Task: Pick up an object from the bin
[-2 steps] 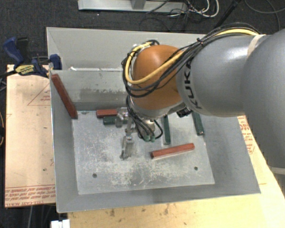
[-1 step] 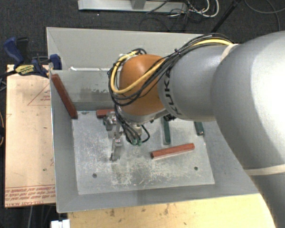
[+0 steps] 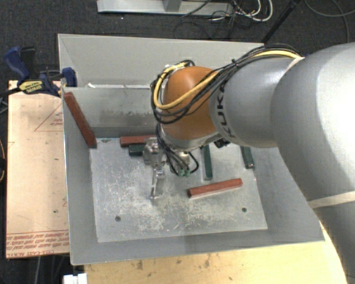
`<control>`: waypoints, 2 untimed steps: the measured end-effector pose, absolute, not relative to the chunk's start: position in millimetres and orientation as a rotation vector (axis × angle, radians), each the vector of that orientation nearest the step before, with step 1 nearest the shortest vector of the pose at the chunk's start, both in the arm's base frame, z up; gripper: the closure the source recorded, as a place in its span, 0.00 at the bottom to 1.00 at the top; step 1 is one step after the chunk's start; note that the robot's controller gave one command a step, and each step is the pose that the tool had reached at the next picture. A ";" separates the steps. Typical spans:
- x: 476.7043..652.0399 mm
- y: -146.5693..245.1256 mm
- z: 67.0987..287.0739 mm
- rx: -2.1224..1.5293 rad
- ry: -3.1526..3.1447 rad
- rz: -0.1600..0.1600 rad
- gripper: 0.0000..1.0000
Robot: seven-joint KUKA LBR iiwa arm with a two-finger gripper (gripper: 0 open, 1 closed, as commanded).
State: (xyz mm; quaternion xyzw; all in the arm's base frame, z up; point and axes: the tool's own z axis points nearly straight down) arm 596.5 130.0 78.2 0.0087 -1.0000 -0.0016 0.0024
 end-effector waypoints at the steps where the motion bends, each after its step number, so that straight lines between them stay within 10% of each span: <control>1: 588.6 89.1 122.7 0.038 -3.137 0.002 0.00; 2: 630.2 107.1 113.1 0.091 -3.159 -0.003 0.00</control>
Offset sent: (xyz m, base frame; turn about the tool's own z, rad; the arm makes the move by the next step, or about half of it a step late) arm 0.0600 -0.0058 -0.0082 -0.0679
